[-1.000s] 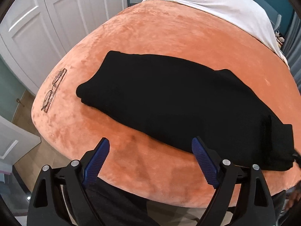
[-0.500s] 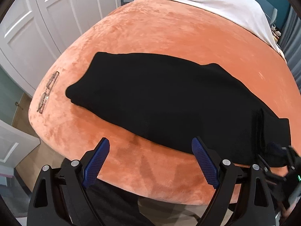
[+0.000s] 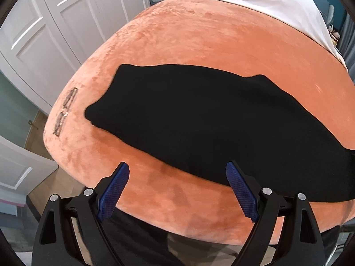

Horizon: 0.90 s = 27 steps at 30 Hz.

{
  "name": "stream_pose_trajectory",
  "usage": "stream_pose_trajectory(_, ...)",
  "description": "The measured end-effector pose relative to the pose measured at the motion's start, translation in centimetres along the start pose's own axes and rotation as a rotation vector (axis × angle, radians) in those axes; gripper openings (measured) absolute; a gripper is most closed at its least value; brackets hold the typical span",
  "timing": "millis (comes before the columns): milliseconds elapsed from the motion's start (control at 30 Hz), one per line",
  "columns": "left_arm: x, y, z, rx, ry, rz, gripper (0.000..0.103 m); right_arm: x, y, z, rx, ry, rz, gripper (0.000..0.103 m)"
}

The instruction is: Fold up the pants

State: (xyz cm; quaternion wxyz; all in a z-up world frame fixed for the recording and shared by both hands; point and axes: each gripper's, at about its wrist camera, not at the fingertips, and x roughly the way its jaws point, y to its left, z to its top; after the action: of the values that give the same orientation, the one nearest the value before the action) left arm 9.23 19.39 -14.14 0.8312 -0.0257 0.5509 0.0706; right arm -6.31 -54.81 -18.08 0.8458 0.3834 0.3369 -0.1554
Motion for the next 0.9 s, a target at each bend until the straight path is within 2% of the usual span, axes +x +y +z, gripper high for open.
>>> stream_pose_trajectory(33,0.1,-0.7,0.0,0.002,0.006,-0.009,0.087,0.9,-3.6,0.5,0.025,0.033,-0.085,0.025)
stream_pose_trajectory(100,0.4,-2.5,0.0,0.018,0.027,-0.023,0.087,2.4,-8.6,0.0,0.101,0.124,-0.154,0.033)
stream_pose_trajectory(167,0.2,-4.3,0.0,0.048,0.035,-0.025,0.087,0.9,-10.3,-0.6,0.167,0.077,-0.070,0.037)
stream_pose_trajectory(233,0.0,-5.8,-0.1,0.080,0.029,-0.022,0.087,-1.2,-9.5,-0.7,0.142,0.007,-0.111,0.044)
stream_pose_trajectory(300,0.1,-7.4,0.0,0.121,0.032,-0.018,0.087,-2.3,-7.8,-0.4,0.093,-0.020,-0.056,0.051)
stream_pose_trajectory(367,0.2,-8.6,0.0,0.143,0.034,-0.015,0.087,-2.2,-4.9,0.5,0.004,-0.008,-0.032,0.070)
stream_pose_trajectory(433,0.1,-9.6,0.0,0.154,0.032,-0.024,0.087,-1.1,-2.6,1.9,-0.091,0.004,-0.028,0.070)
stream_pose_trajectory(500,-0.4,-10.6,0.0,0.170,0.024,-0.030,0.087,1.2,-0.3,2.9,-0.233,0.026,-0.077,0.070)
stream_pose_trajectory(533,-0.5,-11.0,0.0,0.179,0.020,-0.027,0.087,2.9,0.6,2.9,-0.286,0.054,-0.107,0.065)
stream_pose_trajectory(567,-0.7,-11.2,0.0,0.187,0.014,-0.019,0.087,4.9,1.3,2.8,-0.347,0.102,-0.131,0.044)
stream_pose_trajectory(600,-0.8,-11.3,0.1,0.193,0.010,-0.011,0.087,7.3,1.7,3.3,-0.388,0.149,-0.147,0.030)
stream_pose_trajectory(633,-0.8,-11.3,0.2,0.195,0.009,-0.004,0.087,8.6,2.2,3.0,-0.442,0.197,-0.181,0.006)
stream_pose_trajectory(667,-0.8,-11.2,0.3,0.193,0.009,0.003,0.087,8.8,2.4,2.7,-0.476,0.203,-0.196,0.006)
stream_pose_trajectory(733,-0.7,-10.8,0.6,0.186,0.009,0.015,0.087,7.6,3.7,3.2,-0.527,0.148,-0.190,0.005)
stream_pose_trajectory(833,-0.3,-10.3,0.9,0.167,0.011,0.035,0.087,2.7,4.3,5.9,-0.466,-0.014,-0.106,0.005)
stream_pose_trajectory(900,0.2,-10.2,1.1,0.155,0.016,0.040,0.087,3.6,3.2,6.6,-0.468,0.005,-0.141,0.005)
